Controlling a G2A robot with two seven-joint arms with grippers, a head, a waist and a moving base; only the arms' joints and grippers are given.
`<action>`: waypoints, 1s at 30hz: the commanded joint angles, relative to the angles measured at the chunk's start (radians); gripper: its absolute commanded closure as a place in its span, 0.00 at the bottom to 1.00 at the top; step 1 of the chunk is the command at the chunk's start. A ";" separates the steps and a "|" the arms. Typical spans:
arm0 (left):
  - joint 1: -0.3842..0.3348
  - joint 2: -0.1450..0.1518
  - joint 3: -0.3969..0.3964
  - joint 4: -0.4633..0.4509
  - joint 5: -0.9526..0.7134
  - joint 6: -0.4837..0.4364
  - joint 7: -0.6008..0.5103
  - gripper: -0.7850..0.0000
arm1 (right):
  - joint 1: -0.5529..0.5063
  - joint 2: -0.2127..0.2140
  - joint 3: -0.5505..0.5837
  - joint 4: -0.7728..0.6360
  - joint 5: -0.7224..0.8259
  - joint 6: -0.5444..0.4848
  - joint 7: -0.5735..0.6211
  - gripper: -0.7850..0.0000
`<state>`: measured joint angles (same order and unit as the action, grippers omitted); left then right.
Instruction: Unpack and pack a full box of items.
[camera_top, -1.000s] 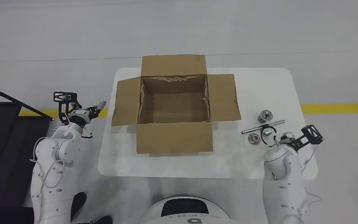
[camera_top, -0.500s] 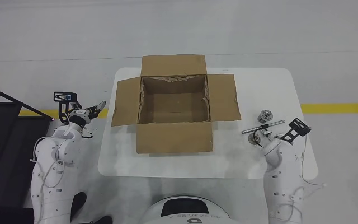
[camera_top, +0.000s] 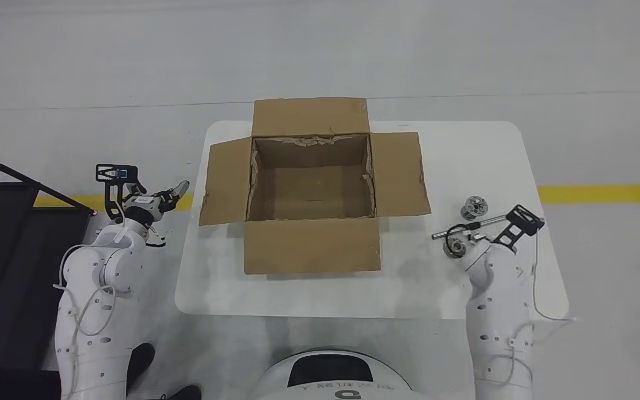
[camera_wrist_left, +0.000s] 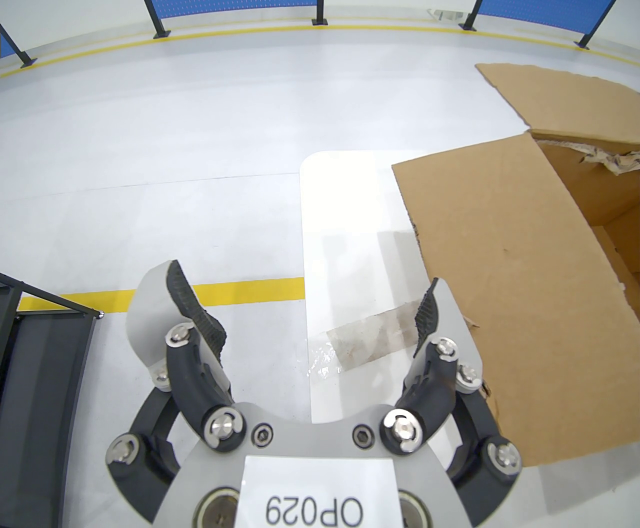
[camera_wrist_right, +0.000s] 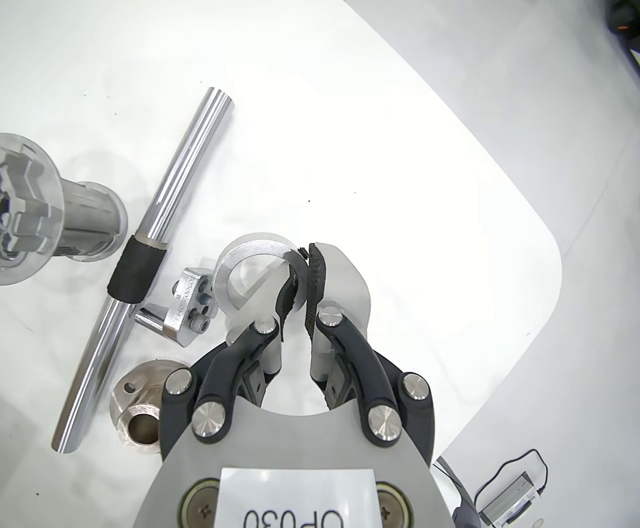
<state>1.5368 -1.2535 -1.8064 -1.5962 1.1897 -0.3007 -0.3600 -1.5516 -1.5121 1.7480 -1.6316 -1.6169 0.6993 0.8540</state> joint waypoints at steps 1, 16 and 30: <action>0.000 0.000 0.000 0.000 0.000 0.000 0.000 0.00 | 0.004 0.000 -0.001 0.008 -0.010 0.000 -0.002 0.71; 0.000 0.000 0.000 0.000 0.000 0.000 0.000 0.00 | -0.104 -0.024 0.107 -0.297 0.489 -0.102 -0.201 0.67; 0.000 0.000 0.000 0.000 0.000 0.000 0.000 0.00 | -0.206 -0.037 0.134 -0.381 0.716 -0.230 -0.348 0.00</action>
<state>1.5368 -1.2535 -1.8064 -1.5962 1.1897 -0.3007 -0.3600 -1.7572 -1.5487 1.8815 -2.0130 -0.9010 0.4690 0.5061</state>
